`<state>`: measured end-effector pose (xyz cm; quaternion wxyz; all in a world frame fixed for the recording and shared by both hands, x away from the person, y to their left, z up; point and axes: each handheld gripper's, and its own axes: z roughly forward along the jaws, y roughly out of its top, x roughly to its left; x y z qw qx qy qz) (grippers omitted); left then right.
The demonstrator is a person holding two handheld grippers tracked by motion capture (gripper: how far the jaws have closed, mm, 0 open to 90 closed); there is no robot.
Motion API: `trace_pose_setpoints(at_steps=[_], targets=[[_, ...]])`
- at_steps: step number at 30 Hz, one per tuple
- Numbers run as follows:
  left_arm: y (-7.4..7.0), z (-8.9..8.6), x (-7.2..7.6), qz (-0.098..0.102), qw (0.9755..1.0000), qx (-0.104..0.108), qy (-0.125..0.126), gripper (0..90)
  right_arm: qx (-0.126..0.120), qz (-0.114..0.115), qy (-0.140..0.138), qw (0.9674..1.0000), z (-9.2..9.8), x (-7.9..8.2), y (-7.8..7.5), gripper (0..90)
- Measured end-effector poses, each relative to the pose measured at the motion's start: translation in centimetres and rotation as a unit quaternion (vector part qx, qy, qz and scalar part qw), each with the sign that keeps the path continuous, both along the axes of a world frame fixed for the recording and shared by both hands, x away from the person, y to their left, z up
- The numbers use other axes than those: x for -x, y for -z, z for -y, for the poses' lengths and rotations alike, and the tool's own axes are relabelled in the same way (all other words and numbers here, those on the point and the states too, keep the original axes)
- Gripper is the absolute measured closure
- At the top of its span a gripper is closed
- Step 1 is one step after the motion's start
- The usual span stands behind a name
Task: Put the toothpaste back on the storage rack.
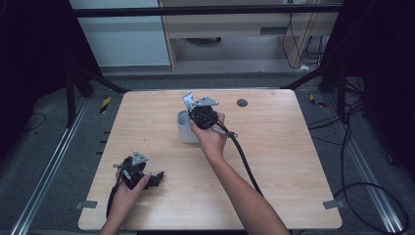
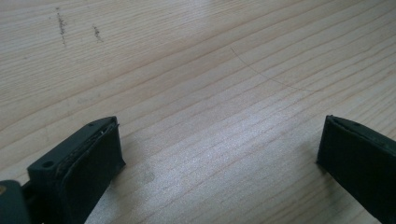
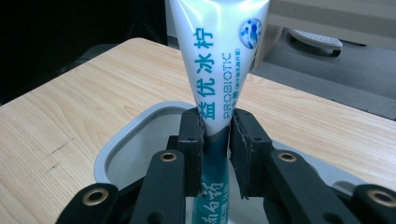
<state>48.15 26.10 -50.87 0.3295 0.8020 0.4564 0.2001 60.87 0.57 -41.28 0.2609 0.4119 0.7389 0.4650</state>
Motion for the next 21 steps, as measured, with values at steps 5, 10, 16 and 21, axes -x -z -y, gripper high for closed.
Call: trace_pose_setpoints(at_steps=[5,10,16,21], targets=[[0.00,0.00,0.00,0.000,1.0000,0.000,0.000,0.0,0.001,0.002,-0.001,1.0000,0.01,0.10,-0.15,72.9],[0.00,0.00,0.00,0.000,1.0000,0.000,0.000,0.0,0.001,0.004,-0.002,1.0000,0.03,0.19,-0.28,71.6],[0.00,0.00,0.00,0.000,1.0000,0.000,0.000,0.0,0.002,0.003,-0.007,1.0000,0.05,0.49,-0.58,69.0],[0.00,0.00,0.00,0.000,1.0000,0.000,0.000,0.0,-0.002,0.005,-0.007,1.0000,0.27,0.69,-1.03,67.3]])
